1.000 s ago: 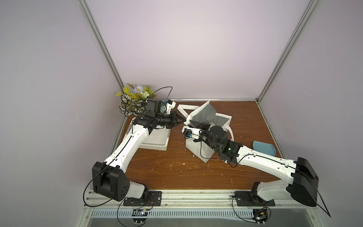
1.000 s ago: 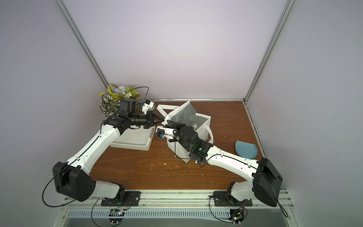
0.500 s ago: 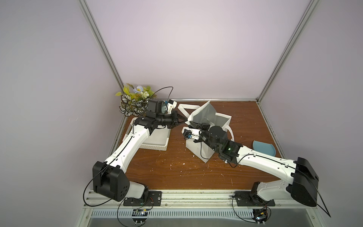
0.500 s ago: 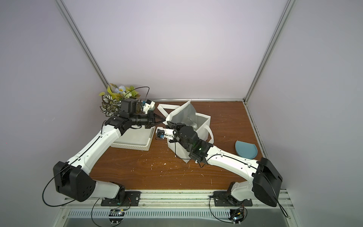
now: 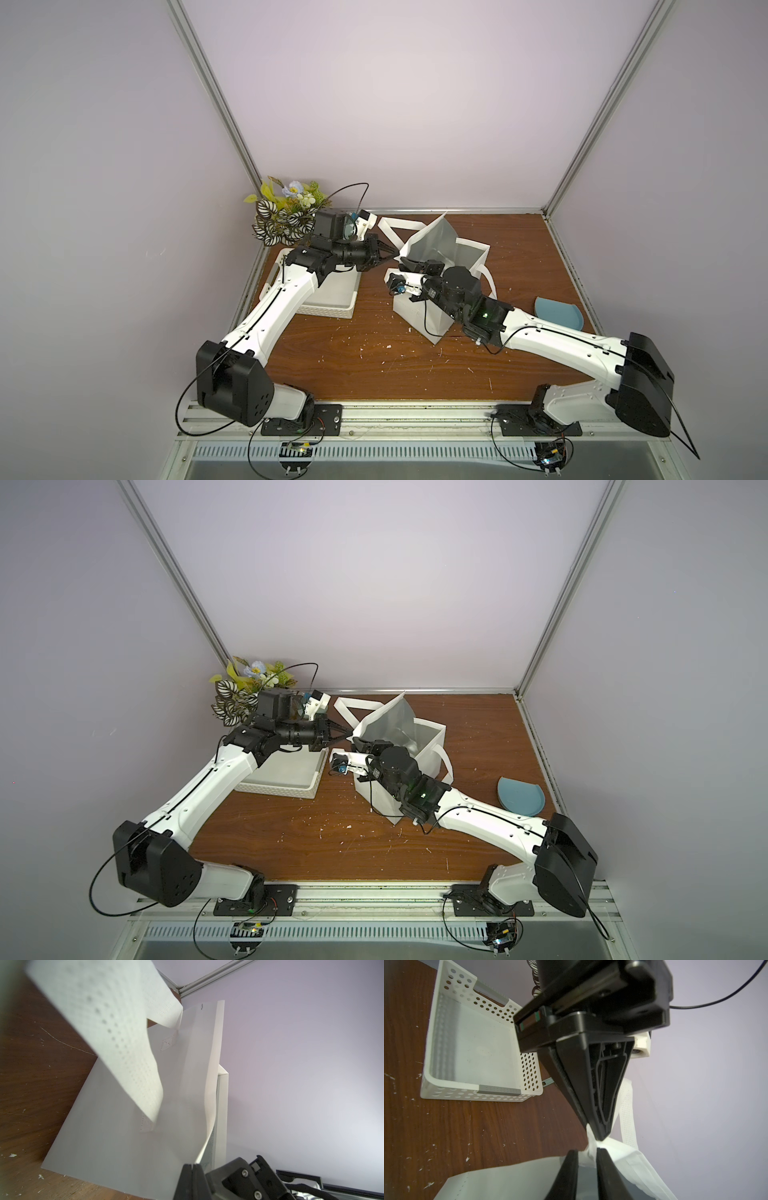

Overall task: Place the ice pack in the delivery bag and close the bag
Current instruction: Tear off the adhesive seal from the delivery bag.

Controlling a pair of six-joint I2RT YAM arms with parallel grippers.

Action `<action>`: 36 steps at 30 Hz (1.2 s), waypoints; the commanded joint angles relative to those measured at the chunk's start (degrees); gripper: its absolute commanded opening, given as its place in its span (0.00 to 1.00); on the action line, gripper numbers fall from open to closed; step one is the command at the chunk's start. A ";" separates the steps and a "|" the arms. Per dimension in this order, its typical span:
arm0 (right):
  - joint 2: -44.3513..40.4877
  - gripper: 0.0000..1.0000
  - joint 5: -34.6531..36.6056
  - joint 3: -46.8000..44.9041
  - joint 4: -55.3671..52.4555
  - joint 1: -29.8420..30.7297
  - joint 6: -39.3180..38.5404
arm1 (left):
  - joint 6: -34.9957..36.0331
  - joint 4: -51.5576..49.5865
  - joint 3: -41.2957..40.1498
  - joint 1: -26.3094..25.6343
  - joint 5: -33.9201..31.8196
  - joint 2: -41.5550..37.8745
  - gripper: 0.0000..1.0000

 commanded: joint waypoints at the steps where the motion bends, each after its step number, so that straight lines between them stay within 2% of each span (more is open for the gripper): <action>1: -0.67 0.22 -0.57 1.75 1.03 -0.22 0.86 | 0.44 0.37 0.09 -0.72 0.27 -0.99 0.00; 7: -1.11 0.19 -0.93 2.44 -0.21 -0.70 1.20 | 0.71 0.30 0.15 -0.76 0.22 -0.99 0.00; 25: -0.50 0.17 -2.04 4.83 -1.11 -1.72 1.79 | 1.32 -0.16 0.53 -1.07 0.03 -1.10 0.00; 26: -0.41 0.12 -2.14 4.90 -1.17 -1.71 1.83 | 1.32 -0.25 0.48 -1.12 0.00 -1.08 0.00; 27: -0.26 0.00 -1.97 4.97 -1.24 -1.76 1.88 | 1.29 -0.24 0.52 -1.16 -0.02 -1.08 0.00; 36: -0.31 0.00 -2.45 4.90 -2.04 -1.77 1.92 | 1.36 -0.24 0.80 -1.25 0.04 -1.08 0.00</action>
